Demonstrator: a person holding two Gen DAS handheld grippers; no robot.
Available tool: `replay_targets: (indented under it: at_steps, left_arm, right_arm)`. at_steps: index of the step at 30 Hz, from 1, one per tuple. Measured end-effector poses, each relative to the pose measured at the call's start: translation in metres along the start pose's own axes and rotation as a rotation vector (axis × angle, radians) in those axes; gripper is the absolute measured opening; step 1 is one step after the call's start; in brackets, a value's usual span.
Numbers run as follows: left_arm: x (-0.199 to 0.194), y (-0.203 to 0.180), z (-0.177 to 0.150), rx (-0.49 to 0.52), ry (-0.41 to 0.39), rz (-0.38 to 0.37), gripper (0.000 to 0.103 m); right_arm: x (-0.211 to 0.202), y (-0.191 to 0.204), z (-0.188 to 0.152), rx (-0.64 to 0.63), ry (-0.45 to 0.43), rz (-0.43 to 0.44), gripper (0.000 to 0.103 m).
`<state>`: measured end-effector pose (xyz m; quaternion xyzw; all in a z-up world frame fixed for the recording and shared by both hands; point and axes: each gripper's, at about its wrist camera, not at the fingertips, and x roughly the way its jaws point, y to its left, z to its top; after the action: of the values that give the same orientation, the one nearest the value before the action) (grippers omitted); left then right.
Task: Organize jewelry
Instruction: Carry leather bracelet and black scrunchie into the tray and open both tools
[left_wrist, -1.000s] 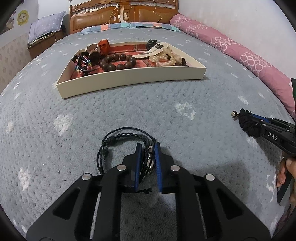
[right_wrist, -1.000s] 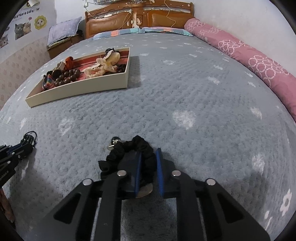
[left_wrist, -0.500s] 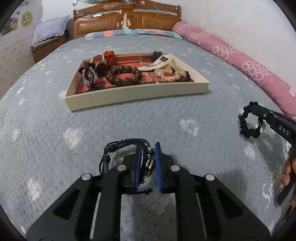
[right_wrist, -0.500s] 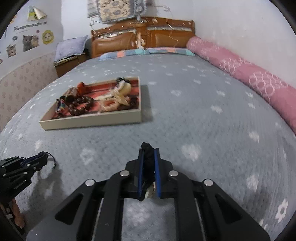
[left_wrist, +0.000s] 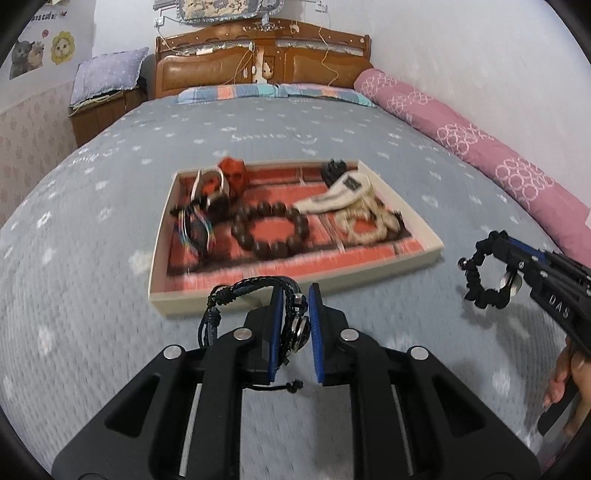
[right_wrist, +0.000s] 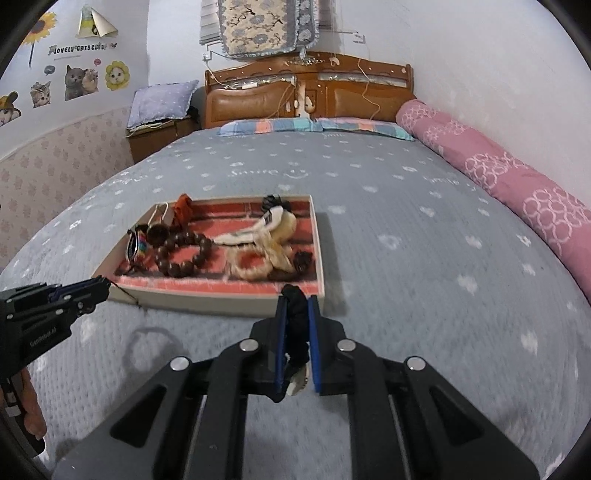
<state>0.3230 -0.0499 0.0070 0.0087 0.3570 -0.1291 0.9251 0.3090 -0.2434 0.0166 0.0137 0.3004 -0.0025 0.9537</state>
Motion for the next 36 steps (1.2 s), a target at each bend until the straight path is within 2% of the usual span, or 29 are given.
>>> replay_targets:
  at_steps: [4,10,18,23,28,32,36]
  left_arm:
    - [0.017,0.01,0.023,-0.021,-0.027,-0.006,0.013]
    - [0.053,0.025,0.043,-0.061,-0.023,-0.028,0.013]
    - [0.085,0.036,0.043,-0.058,0.008,-0.021,0.013]
    - [0.099,0.048,0.042,-0.079,0.021,-0.005,0.013]
    - [0.11,0.049,0.037,-0.05,0.038,0.027,0.013]
    - [0.114,0.049,0.033,-0.051,0.051,0.026,0.013]
    - [0.115,0.05,0.032,-0.056,0.049,0.026,0.015]
  right_arm:
    - [0.019,0.005,0.015,0.005,-0.022,0.021,0.011]
    - [0.047,0.016,0.03,-0.012,-0.045,0.038,0.011]
    - [0.074,0.028,0.038,-0.032,-0.058,0.051,0.011]
    - [0.097,0.027,0.032,-0.028,-0.02,0.056,0.011]
    - [0.115,0.026,0.026,-0.032,0.042,0.061,0.011]
    - [0.126,0.024,0.019,-0.048,0.093,0.035,0.011]
    - [0.131,0.021,0.017,-0.04,0.106,0.029,0.011]
